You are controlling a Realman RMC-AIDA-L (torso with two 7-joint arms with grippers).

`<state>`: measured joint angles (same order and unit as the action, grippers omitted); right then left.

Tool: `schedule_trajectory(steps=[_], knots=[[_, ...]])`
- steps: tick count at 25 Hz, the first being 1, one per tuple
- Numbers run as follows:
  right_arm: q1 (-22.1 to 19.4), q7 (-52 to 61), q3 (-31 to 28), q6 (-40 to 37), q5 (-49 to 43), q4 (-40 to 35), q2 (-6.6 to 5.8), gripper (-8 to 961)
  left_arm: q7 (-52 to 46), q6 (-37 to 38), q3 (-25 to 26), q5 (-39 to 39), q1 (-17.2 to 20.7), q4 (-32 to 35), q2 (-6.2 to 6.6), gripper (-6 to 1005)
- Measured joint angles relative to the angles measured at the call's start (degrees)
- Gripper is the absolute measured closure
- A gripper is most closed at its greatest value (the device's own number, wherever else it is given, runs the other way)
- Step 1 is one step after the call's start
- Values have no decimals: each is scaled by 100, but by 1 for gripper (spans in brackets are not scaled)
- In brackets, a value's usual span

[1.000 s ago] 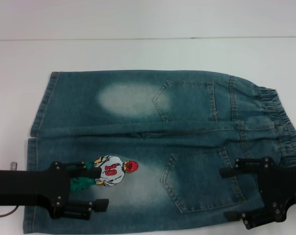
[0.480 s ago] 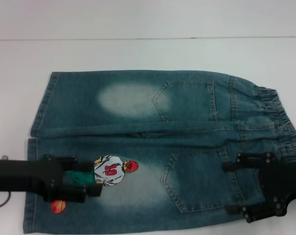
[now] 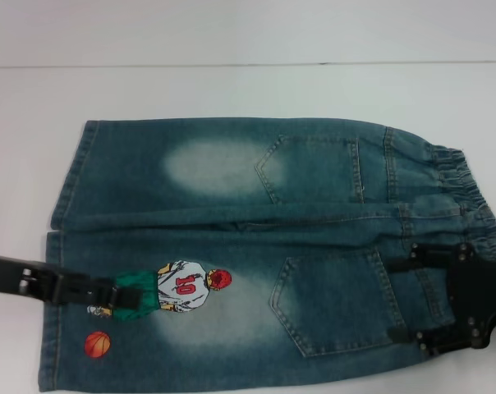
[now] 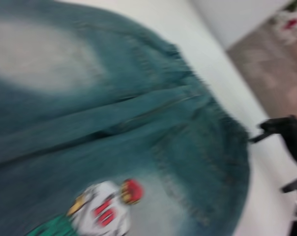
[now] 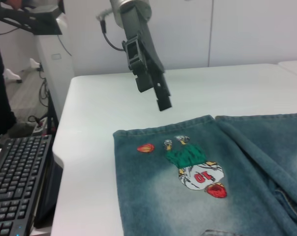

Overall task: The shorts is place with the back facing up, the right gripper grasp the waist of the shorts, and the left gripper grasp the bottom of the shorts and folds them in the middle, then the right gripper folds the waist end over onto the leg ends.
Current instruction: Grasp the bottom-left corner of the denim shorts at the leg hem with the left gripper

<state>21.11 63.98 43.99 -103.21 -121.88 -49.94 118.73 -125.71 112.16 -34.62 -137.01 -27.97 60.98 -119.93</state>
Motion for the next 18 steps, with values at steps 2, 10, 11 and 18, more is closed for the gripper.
schedule_trajectory(steps=[2, 10, 11, 18], knots=[[5, 41, -34, 6, -3, -2, -17, 76, -473, 16, -6, -224, 3, 291, -8, 140], [-15, 0, -88, 42, -11, -7, -50, 83, -1539, 124, -403, -1268, 3, 1084, -147, 140], [-17, 0, -90, 53, -11, -8, -55, 84, -1598, 135, -434, -1465, 3, 1169, -199, 140], [8, 0, -85, 74, -16, -7, -73, 90, -1750, 192, -442, -2075, -1, 1353, -306, 140]])
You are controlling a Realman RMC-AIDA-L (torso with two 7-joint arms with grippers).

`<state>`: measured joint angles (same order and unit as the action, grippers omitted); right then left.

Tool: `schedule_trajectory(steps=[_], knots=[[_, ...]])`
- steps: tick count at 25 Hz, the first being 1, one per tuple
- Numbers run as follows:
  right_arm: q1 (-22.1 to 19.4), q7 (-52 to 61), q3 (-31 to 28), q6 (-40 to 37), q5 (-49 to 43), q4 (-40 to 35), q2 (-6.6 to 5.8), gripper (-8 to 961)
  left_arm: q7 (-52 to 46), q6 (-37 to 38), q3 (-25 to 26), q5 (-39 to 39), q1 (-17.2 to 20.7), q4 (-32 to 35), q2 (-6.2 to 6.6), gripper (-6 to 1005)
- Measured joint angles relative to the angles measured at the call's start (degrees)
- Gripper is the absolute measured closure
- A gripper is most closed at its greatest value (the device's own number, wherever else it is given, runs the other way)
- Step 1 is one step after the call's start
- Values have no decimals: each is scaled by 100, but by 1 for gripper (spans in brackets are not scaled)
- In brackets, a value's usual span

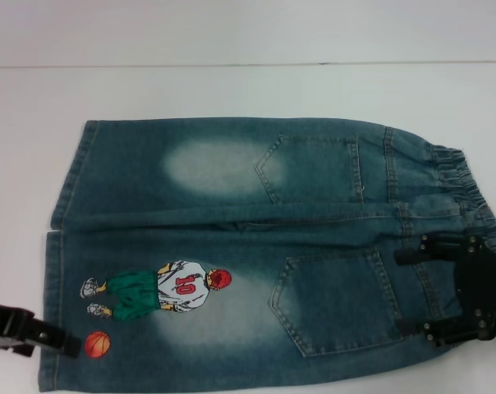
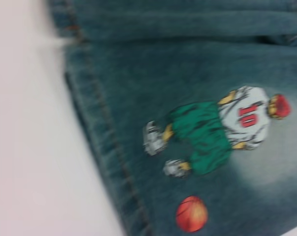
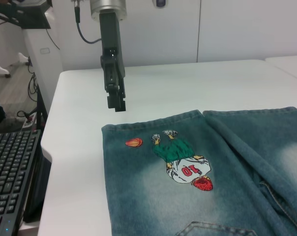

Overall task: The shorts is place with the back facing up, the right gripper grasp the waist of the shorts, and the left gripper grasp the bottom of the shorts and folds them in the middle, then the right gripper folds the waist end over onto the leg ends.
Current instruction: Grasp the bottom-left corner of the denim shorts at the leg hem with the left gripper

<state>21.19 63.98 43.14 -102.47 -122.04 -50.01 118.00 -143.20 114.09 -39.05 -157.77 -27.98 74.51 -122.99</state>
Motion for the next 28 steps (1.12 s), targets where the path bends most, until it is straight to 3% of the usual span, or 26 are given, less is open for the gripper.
schedule_trajectory(steps=[7, 28], knots=[[5, 0, 35, 0, -4, 0, 6, 96, -37, -153, -4, -433, 74, -9, -56, 140], [-80, -9, 37, -1, -4, 0, 39, 115, -35, -476, -272, -457, 88, -477, -96, 141]])
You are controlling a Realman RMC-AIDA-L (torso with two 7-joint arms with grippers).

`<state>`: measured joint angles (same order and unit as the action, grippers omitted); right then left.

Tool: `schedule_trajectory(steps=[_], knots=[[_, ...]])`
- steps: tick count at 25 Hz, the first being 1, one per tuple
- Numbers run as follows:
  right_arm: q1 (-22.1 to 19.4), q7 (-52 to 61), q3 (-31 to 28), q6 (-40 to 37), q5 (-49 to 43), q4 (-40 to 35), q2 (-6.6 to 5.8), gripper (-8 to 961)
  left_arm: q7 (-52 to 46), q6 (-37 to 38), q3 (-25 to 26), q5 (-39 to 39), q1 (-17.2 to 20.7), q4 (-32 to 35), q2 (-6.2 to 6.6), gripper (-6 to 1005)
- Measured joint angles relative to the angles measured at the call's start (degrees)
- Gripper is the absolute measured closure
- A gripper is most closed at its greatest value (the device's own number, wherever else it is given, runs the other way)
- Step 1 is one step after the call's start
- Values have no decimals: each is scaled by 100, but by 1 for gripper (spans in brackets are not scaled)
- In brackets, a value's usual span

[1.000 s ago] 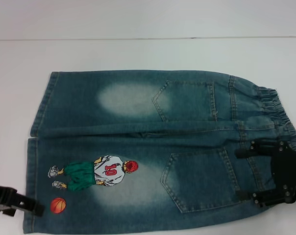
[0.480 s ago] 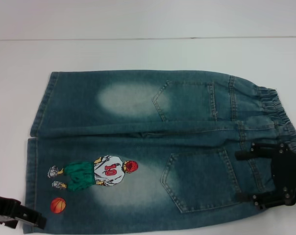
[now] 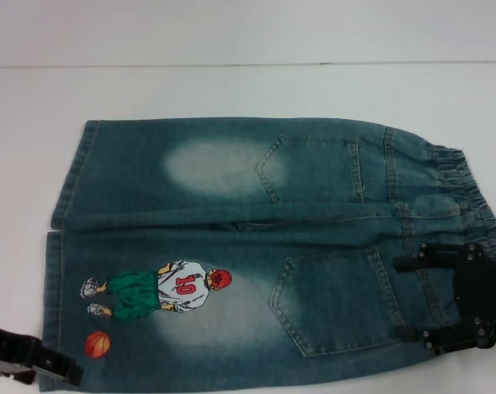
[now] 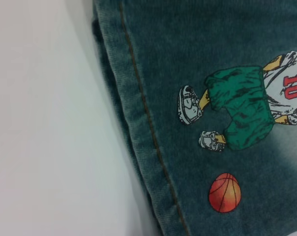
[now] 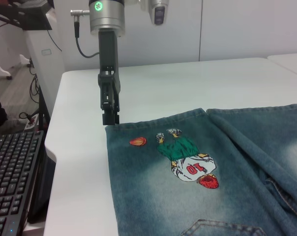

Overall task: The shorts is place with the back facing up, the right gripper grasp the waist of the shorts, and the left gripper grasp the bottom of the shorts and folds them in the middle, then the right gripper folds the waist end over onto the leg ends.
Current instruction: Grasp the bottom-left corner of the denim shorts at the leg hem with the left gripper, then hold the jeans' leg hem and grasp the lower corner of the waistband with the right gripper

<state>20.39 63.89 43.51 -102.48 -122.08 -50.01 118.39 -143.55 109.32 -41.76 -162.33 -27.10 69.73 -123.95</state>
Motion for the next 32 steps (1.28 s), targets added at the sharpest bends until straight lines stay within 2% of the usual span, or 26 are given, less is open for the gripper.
schedule_trajectory(steps=[15, 17, 23, 28, 32], knots=[[-59, -8, -45, 0, -5, 0, 0, 128, -20, -182, -22, 83, -93, -293, -6, 143], [-73, -61, -62, 0, -6, 13, -3, 130, -16, -235, -83, 83, -139, -429, -7, 318], [-99, -230, -143, 59, -9, 54, -3, 135, -131, -394, -378, 44, -170, -581, -1, 447], [-100, -235, -175, 66, -9, 19, 19, 140, -173, -485, -403, 75, -184, -559, -8, 554], [-98, -236, -198, 69, -7, 13, 25, 143, -174, -542, -380, 114, -235, -551, -13, 703]])
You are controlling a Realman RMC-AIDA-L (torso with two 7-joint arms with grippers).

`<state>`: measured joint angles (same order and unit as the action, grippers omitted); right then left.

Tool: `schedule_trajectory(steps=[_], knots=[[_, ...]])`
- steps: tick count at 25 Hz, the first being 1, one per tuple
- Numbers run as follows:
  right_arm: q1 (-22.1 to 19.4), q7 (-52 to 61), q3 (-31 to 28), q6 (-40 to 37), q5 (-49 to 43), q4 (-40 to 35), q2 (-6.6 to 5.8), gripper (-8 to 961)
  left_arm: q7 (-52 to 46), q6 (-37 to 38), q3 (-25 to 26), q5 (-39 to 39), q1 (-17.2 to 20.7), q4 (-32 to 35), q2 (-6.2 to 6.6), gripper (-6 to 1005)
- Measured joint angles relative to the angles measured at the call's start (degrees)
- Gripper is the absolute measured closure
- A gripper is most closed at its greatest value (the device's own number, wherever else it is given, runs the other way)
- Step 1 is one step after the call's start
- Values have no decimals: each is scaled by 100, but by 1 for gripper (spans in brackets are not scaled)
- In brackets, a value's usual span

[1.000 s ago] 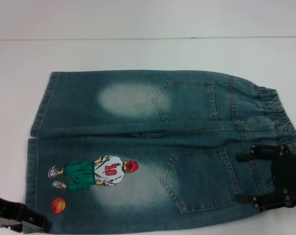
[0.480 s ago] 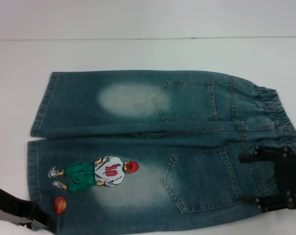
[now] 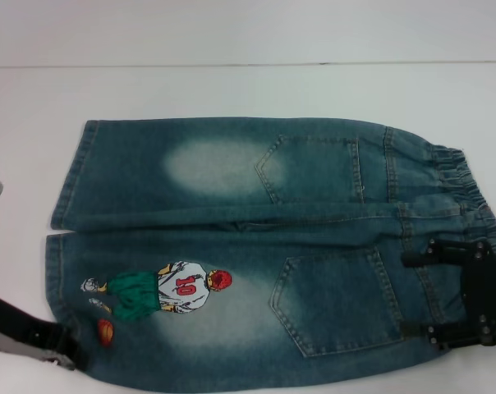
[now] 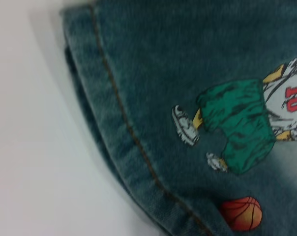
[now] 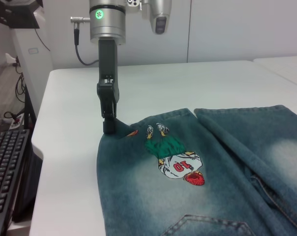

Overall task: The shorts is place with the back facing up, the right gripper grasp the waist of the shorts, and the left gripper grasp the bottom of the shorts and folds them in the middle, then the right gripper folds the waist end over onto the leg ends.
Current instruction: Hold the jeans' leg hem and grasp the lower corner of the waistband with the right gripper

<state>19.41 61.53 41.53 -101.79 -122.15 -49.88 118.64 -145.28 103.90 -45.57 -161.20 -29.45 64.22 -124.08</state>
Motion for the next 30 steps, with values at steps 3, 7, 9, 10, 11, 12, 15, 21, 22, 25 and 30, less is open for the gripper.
schedule_trajectory(steps=[3, 7, 9, 10, 11, 12, 15, 21, 22, 25, 30], knots=[[-4, 5, -83, 4, 4, 0, 6, 146, 8, -12, -6, 174, -21, 23, 0, 806], [-33, 132, -377, 20, 3, 18, 18, 149, 110, -59, 16, 499, -43, 45, 20, 916], [-86, 348, -539, -21, 2, -90, 15, 151, 175, -77, 30, 656, -48, 36, 36, 918], [-119, 589, -596, -70, -7, -217, 7, 152, 211, -82, 31, 718, -49, 36, 38, 918], [-150, 874, -639, -122, -32, -392, -6, 153, 246, -86, 31, 771, -49, 39, 39, 919], [-169, 1154, -663, -160, -67, -582, -22, 154, 274, -86, 31, 814, -49, 49, 39, 920], [-159, 2212, -746, -414, -536, -1308, -56, 156, 378, -105, 39, 1067, -36, 82, 42, 920], [331, 3869, -820, -1066, -2152, -2316, -143, 162, 724, -204, 50, 1317, -9, 72, 49, 920], [438, 4077, -811, -1136, -2432, -2354, -150, 162, 788, -227, 52, 1332, -9, 58, 45, 920], [730, 4506, -756, -1156, -3283, -2386, -139, 165, 931, -298, 57, 1419, -6, -4, 41, 920], [922, 4843, -707, -1142, -3814, -2390, -97, 169, 1038, -322, 58, 1455, -32, -39, 53, 920]])
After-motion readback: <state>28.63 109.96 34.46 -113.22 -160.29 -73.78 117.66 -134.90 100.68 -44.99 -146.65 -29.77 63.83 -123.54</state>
